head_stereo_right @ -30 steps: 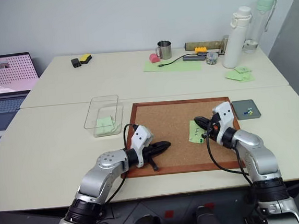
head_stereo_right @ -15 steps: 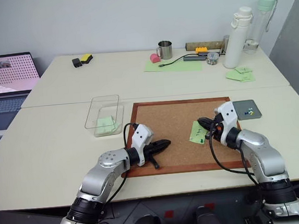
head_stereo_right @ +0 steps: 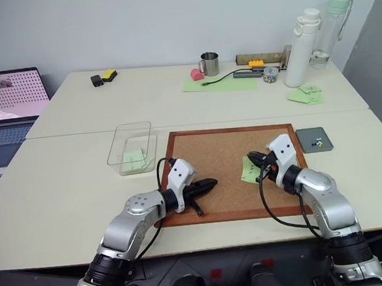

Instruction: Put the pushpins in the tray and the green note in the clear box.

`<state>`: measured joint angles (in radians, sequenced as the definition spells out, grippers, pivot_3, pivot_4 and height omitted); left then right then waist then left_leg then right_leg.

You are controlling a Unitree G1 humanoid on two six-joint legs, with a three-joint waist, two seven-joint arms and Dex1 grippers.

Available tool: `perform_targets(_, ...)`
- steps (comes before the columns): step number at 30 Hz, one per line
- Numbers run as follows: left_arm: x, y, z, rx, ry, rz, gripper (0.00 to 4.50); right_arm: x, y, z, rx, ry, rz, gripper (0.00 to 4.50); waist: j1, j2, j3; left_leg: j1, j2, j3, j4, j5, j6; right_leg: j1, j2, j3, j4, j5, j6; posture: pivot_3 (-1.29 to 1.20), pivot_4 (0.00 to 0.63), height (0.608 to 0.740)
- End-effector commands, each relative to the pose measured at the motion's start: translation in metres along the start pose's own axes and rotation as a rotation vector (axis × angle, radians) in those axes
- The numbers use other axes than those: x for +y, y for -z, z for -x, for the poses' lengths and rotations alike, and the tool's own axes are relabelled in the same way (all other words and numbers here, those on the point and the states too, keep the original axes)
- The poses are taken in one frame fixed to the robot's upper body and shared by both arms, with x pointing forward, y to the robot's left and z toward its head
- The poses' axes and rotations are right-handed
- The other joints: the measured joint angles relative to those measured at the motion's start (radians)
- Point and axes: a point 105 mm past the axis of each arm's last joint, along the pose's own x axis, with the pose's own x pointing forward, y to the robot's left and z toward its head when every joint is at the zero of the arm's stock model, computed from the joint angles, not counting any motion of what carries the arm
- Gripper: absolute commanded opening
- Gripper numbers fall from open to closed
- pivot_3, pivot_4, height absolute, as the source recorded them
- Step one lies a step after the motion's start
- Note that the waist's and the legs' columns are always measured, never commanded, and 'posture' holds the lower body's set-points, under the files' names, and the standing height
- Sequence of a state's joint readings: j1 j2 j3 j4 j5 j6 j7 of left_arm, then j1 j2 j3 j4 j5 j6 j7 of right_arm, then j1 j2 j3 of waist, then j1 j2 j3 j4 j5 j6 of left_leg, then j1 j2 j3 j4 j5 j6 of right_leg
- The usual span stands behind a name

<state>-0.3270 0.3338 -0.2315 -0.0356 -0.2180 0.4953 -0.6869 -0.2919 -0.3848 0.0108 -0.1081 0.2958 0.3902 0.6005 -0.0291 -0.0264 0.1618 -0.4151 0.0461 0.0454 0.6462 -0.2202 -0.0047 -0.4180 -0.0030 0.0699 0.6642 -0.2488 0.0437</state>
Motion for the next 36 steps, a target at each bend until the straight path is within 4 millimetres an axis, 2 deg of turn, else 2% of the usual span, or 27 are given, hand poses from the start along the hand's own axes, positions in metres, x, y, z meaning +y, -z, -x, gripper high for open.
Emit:
perform_targets(1,0.005,0.019,0.005,0.078,-0.035,0.023,0.0,-0.005,-0.013,0.002,-0.045,0.024,-0.019,0.0,0.0,0.0,0.0,0.0,0.0,0.0,0.0,0.0,0.0,0.0,0.0,0.0,0.0,0.0,0.0,0.0,0.15,0.74)
perform_targets(4,0.005,0.019,0.005,0.078,-0.036,0.023,0.0,-0.011,-0.018,0.001,-0.07,0.063,-0.111,0.0,0.0,0.0,0.0,0.0,0.0,0.0,0.0,0.0,0.0,0.0,0.0,0.0,0.0,0.0,0.0,0.0,0.15,0.74)
perform_targets(9,0.005,0.02,0.006,0.081,-0.036,0.025,0.0,-0.009,-0.018,0.001,-0.053,0.053,-0.128,0.0,0.0,0.0,0.0,0.0,0.0,0.0,0.0,0.0,0.0,0.0,0.0,0.0,0.0,0.0,0.0,0.0,0.15,0.74)
perform_targets(13,0.004,0.02,0.006,0.081,-0.035,0.027,0.0,-0.009,-0.009,0.002,0.012,0.043,0.049,0.0,0.0,0.0,0.0,0.0,0.0,0.0,0.0,0.0,0.0,0.0,0.0,0.0,0.0,0.0,0.0,0.0,0.15,0.74)
perform_targets(15,0.004,0.02,0.006,0.083,-0.032,0.029,0.0,-0.009,-0.007,0.002,0.017,0.042,0.08,0.0,-0.001,0.0,0.0,0.0,0.0,0.001,0.0,0.0,0.0,0.0,0.0,0.0,0.0,0.0,0.0,0.0,0.15,0.74)
perform_targets(19,0.003,0.022,0.007,0.096,-0.024,0.011,0.0,-0.012,-0.011,0.001,-0.012,0.058,0.038,0.0,-0.002,0.001,-0.001,0.0,0.0,0.0,-0.001,0.0,0.0,0.0,0.0,0.0,0.0,0.0,0.0,0.0,0.15,0.74)
perform_targets(22,0.002,0.024,0.007,0.106,-0.017,-0.004,0.0,-0.013,-0.015,0.001,-0.044,0.071,-0.072,0.0,-0.003,0.001,-0.001,0.0,0.0,0.0,-0.001,0.0,0.0,0.0,0.0,0.0,0.0,0.0,0.0,0.0,0.15,0.74)
perform_targets(25,0.001,0.024,0.006,0.105,-0.016,0.0,0.0,-0.023,-0.023,0.003,-0.088,0.124,-0.153,0.0,-0.003,0.001,-0.001,0.0,0.0,0.0,-0.001,0.0,0.0,0.0,0.0,0.0,0.0,0.0,0.0,0.0,0.15,0.74)
perform_targets(28,0.0,0.027,0.007,0.116,-0.013,0.003,0.0,-0.056,-0.031,0.01,-0.113,0.266,-0.15,0.0,-0.003,0.001,-0.001,0.0,0.0,0.0,-0.001,0.0,0.0,0.0,0.0,0.0,0.0,0.0,0.0,0.0,0.15,0.74)
perform_targets(31,-0.001,0.03,0.007,0.13,-0.005,-0.005,0.0,-0.088,-0.031,0.021,-0.084,0.394,-0.103,0.0,-0.003,0.001,-0.002,0.0,0.0,0.001,-0.001,0.0,0.0,0.0,0.0,0.0,0.0,0.0,0.0,0.0,0.15,0.74)
perform_targets(33,-0.002,0.032,0.007,0.14,0.0,-0.007,0.0,-0.12,-0.026,0.034,-0.036,0.514,-0.076,0.0,-0.003,0.002,-0.002,0.0,0.0,0.001,-0.001,0.0,0.0,0.0,0.0,0.0,-0.001,0.0,0.0,0.0,0.15,0.74)
perform_targets(36,-0.003,0.036,0.008,0.165,0.013,-0.015,0.0,-0.15,-0.016,0.049,0.022,0.609,-0.084,0.0,-0.004,0.002,-0.002,0.0,0.0,0.002,-0.001,0.0,0.0,0.0,0.0,0.001,-0.001,0.0,-0.001,0.0,0.15,0.74)
